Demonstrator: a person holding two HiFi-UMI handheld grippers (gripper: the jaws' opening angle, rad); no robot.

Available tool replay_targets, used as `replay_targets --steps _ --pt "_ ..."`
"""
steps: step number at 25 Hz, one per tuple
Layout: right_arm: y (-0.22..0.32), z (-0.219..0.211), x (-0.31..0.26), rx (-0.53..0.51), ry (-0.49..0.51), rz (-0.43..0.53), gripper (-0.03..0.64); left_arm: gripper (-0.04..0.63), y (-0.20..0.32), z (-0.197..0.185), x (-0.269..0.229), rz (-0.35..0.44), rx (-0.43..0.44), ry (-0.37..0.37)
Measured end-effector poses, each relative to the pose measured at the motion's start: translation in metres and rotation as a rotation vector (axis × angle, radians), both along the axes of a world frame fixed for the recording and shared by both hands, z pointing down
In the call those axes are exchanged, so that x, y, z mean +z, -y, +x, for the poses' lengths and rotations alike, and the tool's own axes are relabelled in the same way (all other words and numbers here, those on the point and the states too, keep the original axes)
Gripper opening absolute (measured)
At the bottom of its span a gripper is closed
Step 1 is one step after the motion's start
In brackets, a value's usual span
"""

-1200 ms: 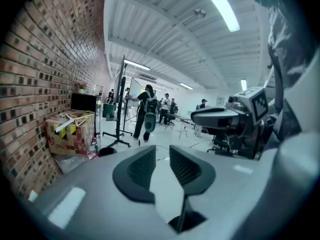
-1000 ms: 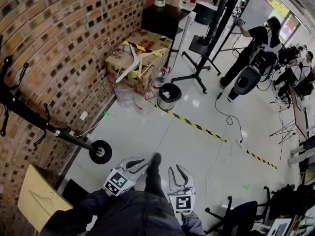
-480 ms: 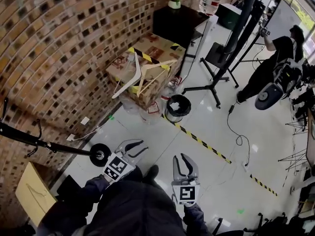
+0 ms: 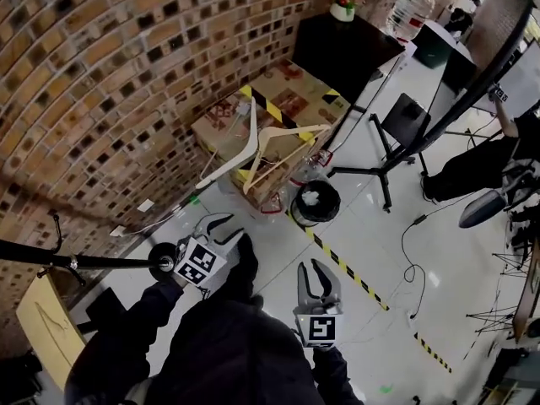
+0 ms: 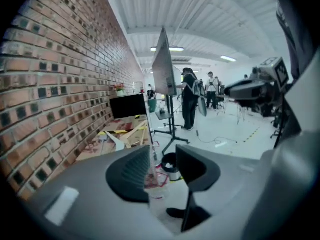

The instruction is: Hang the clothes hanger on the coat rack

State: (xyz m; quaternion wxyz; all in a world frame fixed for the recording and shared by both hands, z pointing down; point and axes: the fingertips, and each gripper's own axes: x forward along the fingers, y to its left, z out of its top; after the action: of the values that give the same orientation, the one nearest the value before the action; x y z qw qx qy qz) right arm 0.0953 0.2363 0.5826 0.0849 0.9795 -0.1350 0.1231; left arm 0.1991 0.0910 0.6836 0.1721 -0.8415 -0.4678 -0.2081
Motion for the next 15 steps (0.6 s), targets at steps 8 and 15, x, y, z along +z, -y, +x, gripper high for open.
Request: replay_targets --steps 8,15 --pt "-0.010 0.137 -0.024 -0.073 0.051 -0.086 0.095 0.184 0.018 0.166 0.094 0.395 -0.024 -0.208" --pt "0.020 0.222 -0.028 -0.170 0.060 -0.140 0.095 0.186 0.040 0.210 0.154 0.683 -0.001 -0.275"
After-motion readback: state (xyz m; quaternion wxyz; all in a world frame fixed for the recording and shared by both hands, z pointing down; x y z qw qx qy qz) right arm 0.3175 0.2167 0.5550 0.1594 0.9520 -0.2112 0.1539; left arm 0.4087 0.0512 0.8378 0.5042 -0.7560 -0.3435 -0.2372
